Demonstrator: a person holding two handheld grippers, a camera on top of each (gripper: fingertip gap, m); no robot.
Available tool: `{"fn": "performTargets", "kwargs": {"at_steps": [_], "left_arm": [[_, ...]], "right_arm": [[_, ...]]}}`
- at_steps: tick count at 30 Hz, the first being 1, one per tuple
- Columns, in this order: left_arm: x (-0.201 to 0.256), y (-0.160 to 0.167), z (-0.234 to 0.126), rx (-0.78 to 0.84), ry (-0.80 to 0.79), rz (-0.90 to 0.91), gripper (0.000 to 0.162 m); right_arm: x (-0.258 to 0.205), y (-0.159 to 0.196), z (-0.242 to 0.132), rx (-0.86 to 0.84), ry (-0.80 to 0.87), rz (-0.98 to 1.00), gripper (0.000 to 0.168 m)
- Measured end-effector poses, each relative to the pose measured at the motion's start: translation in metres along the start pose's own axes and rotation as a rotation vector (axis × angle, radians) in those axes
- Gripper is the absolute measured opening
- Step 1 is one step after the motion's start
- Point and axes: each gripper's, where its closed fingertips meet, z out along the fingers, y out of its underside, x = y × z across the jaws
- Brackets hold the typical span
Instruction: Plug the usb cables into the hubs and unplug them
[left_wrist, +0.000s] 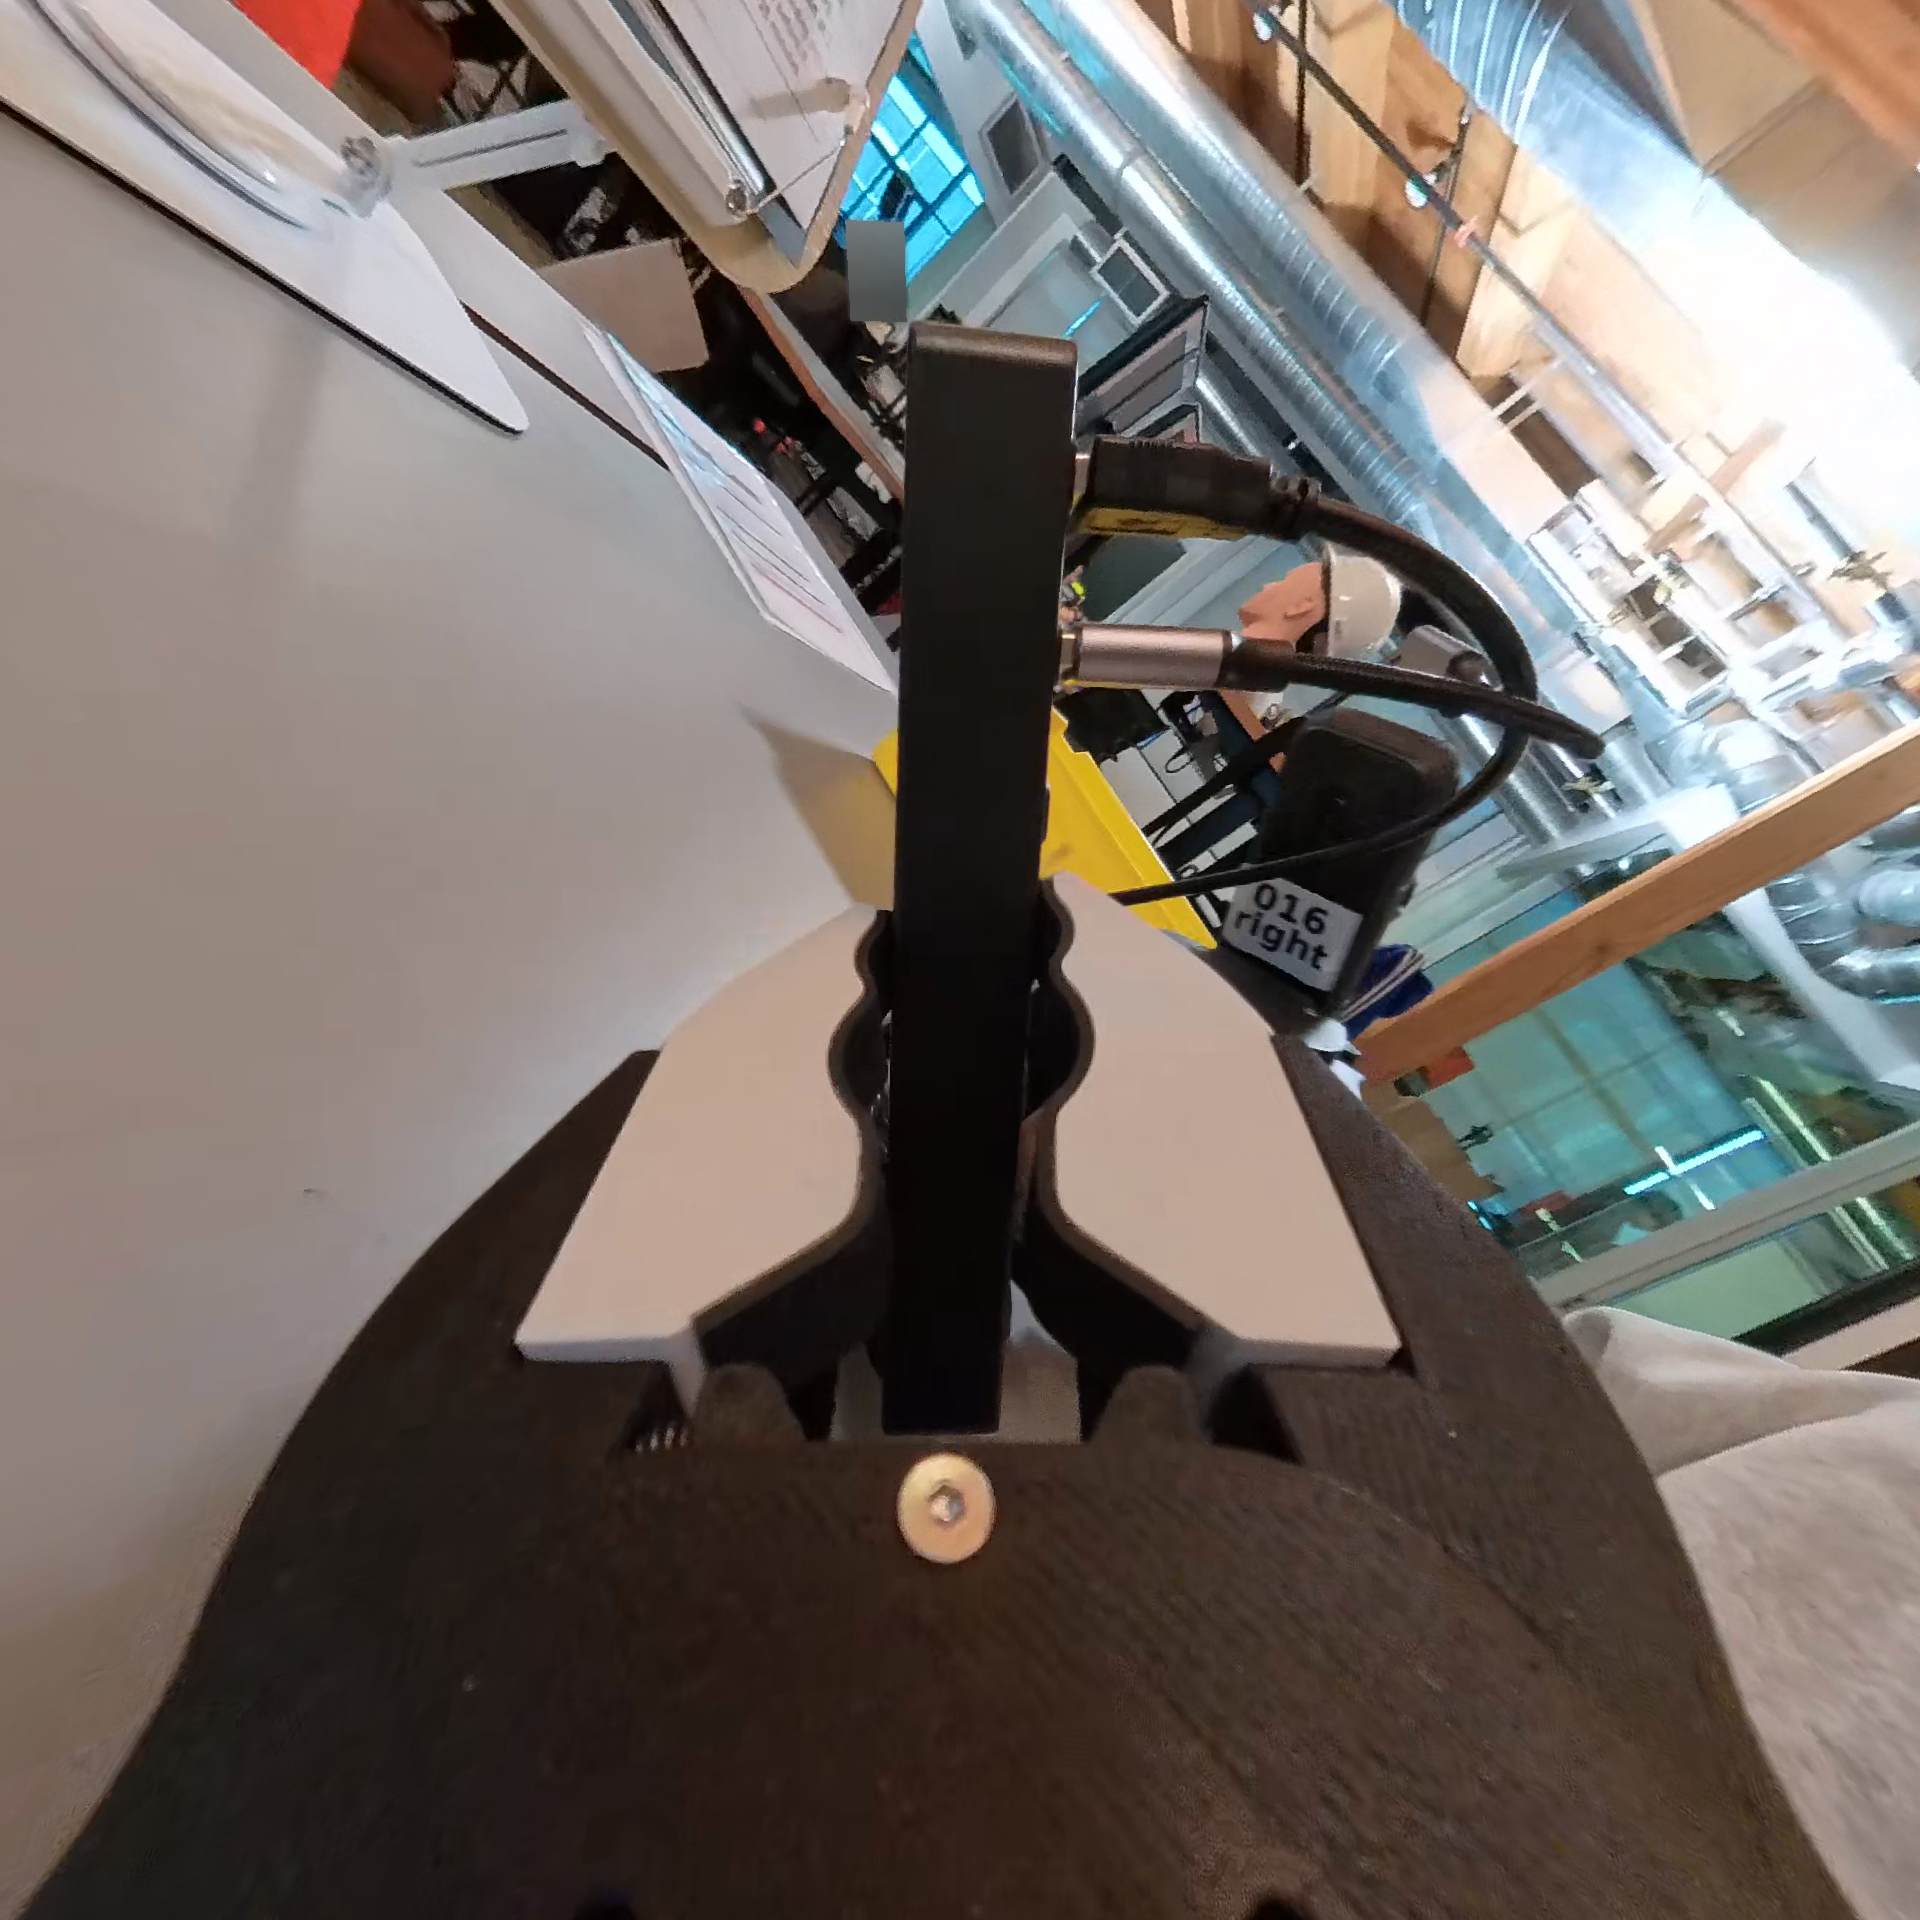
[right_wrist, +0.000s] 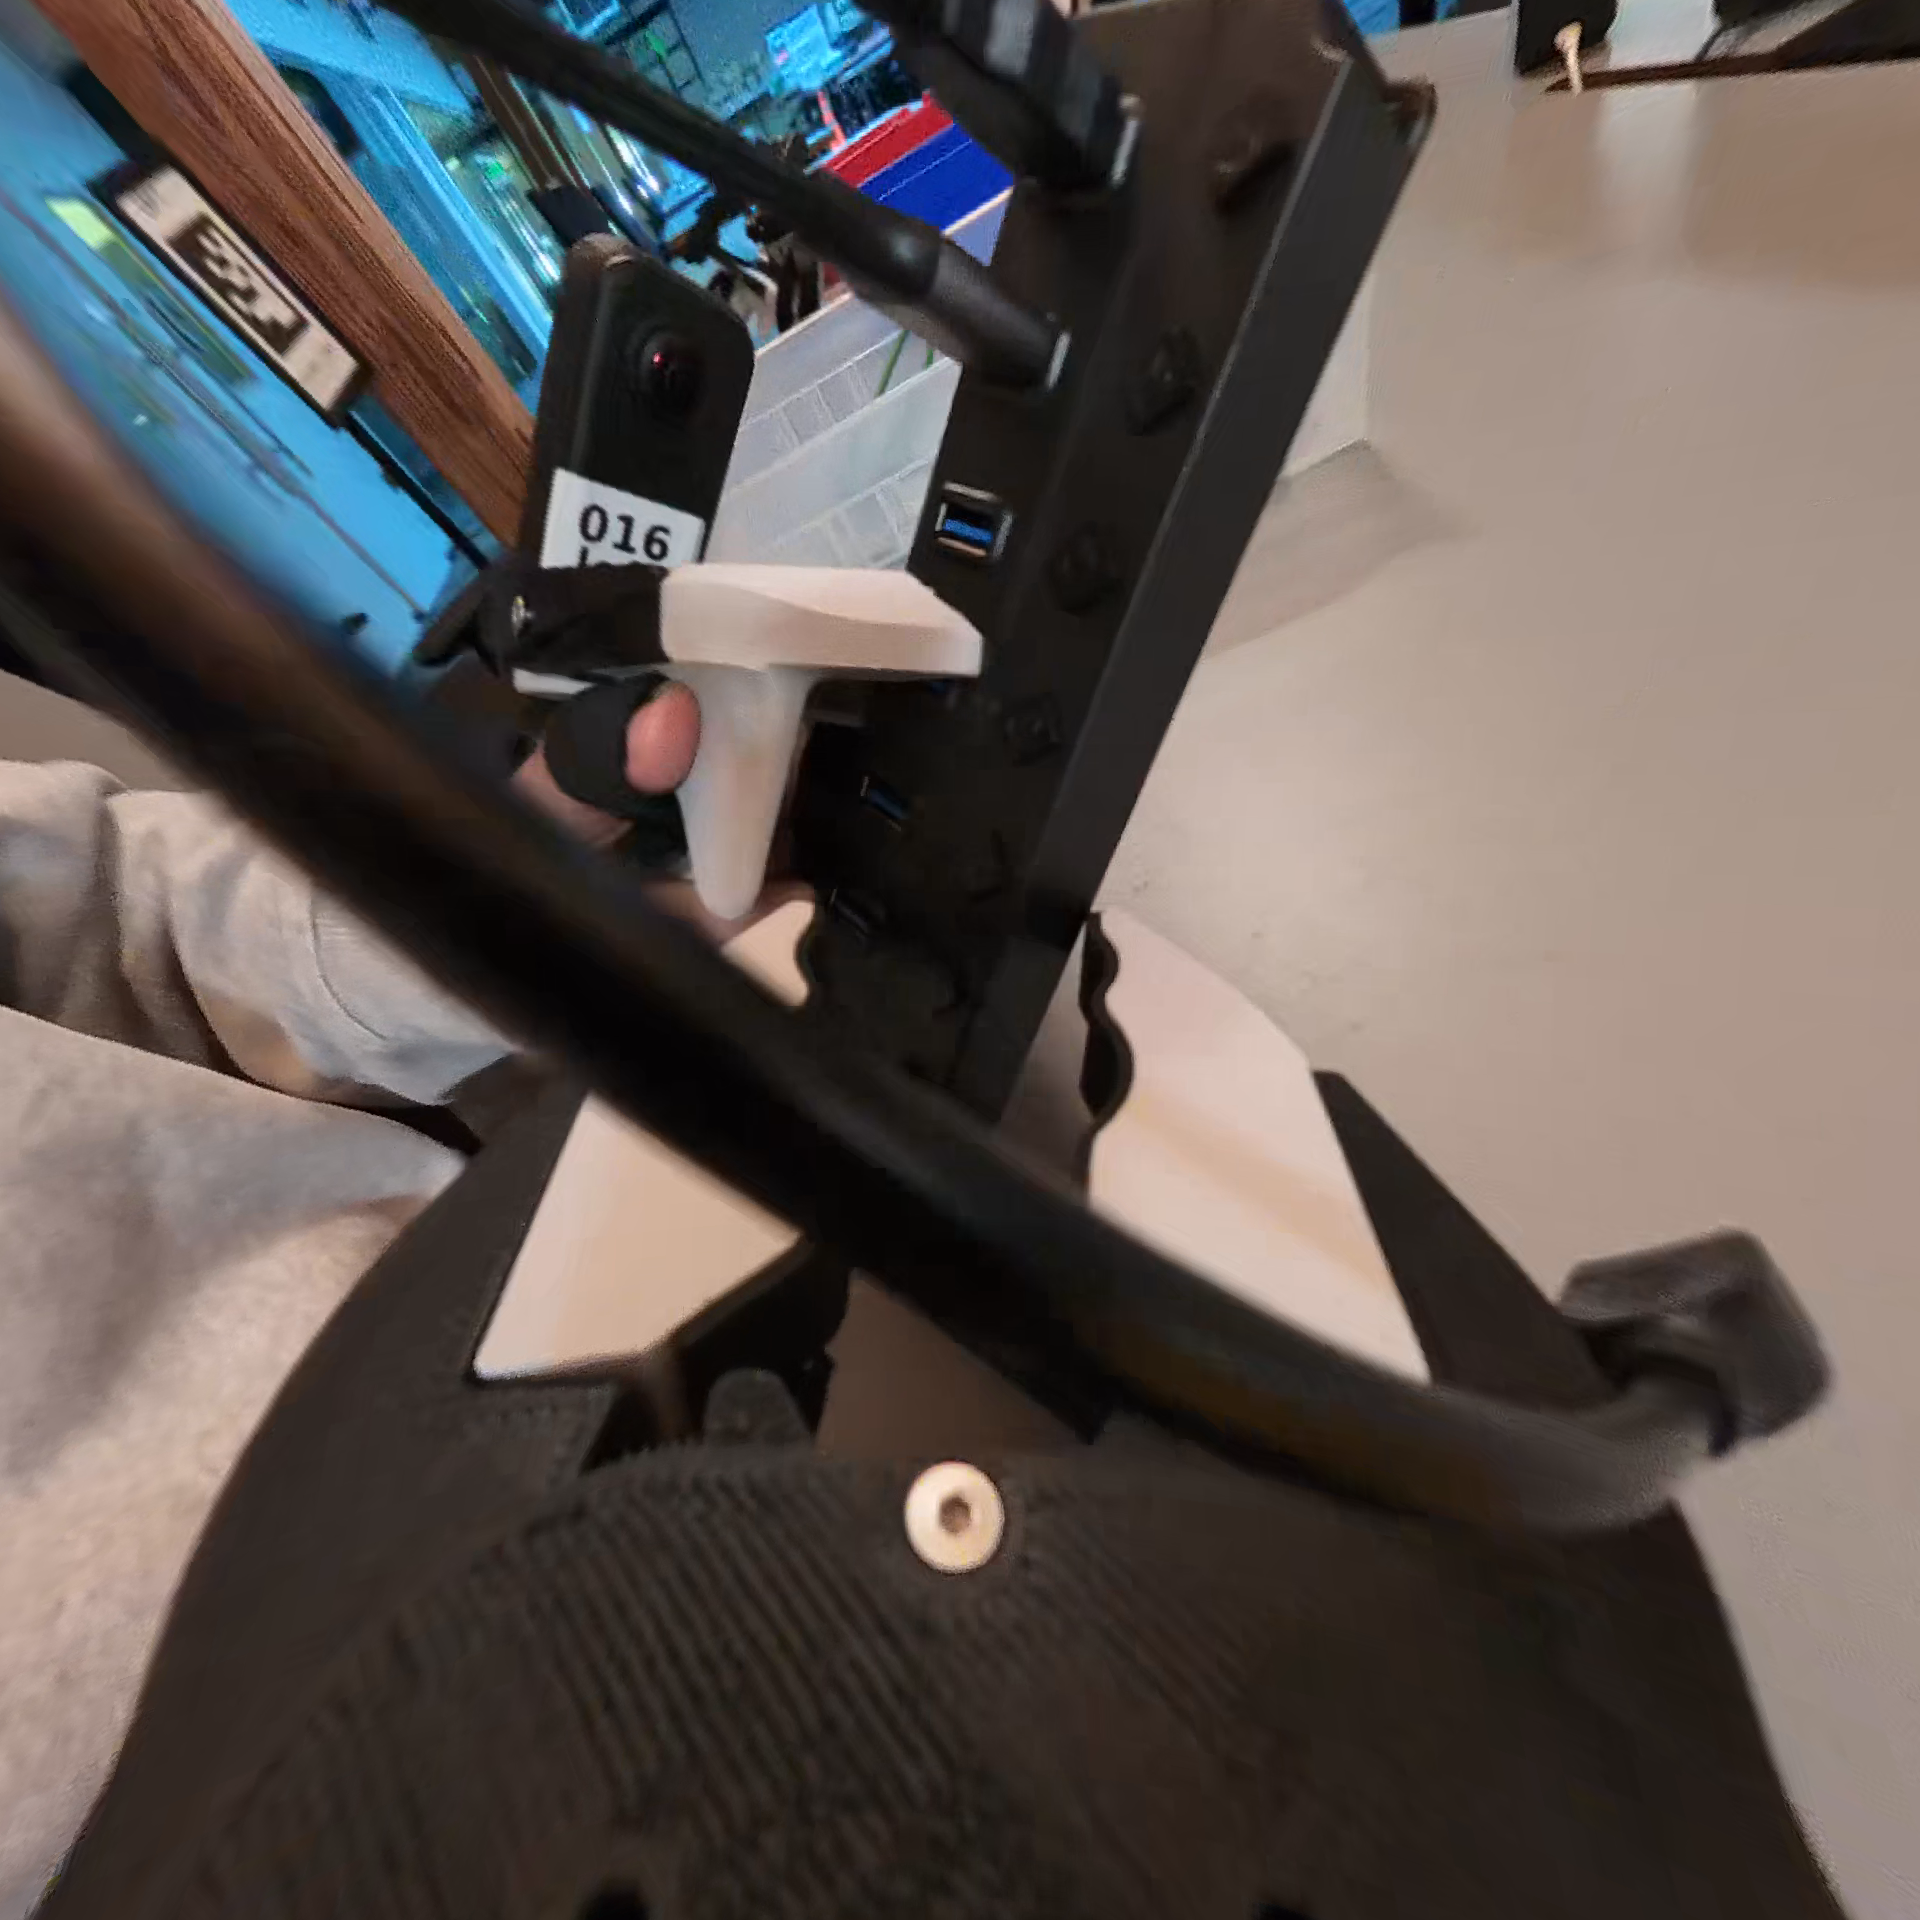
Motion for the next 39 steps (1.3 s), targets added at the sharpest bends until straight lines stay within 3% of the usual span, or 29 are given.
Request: {"fn": "performTargets", "kwargs": {"at_steps": [10, 12, 14, 30, 35, 39], "left_arm": [[0.007, 0.006, 0.003, -0.019, 0.034, 0.026, 0.028], [0.008, 0.012, 0.005, -0.055, 0.029, 0.059, 0.035], [0.01, 0.017, 0.007, -0.079, 0.027, 0.086, 0.029], [0.0, 0.03, 0.007, -0.219, -0.004, 0.224, 0.027], [-0.002, 0.038, 0.008, -0.272, -0.018, 0.297, 0.033], [-0.002, 0.037, 0.008, -0.27, -0.006, 0.252, 0.029]], "right_arm": [[-0.001, 0.004, -0.002, -0.018, -0.098, 0.193, 0.038], [-0.001, -0.001, -0.004, 0.015, -0.126, 0.259, 0.037], [0.0, -0.003, -0.007, 0.027, -0.144, 0.3, 0.037], [0.008, 0.01, -0.007, -0.094, -0.05, 0.161, 0.038], [0.007, 0.011, -0.007, -0.109, -0.058, 0.163, 0.038], [0.008, 0.01, -0.007, -0.116, -0.048, 0.14, 0.038]]}}
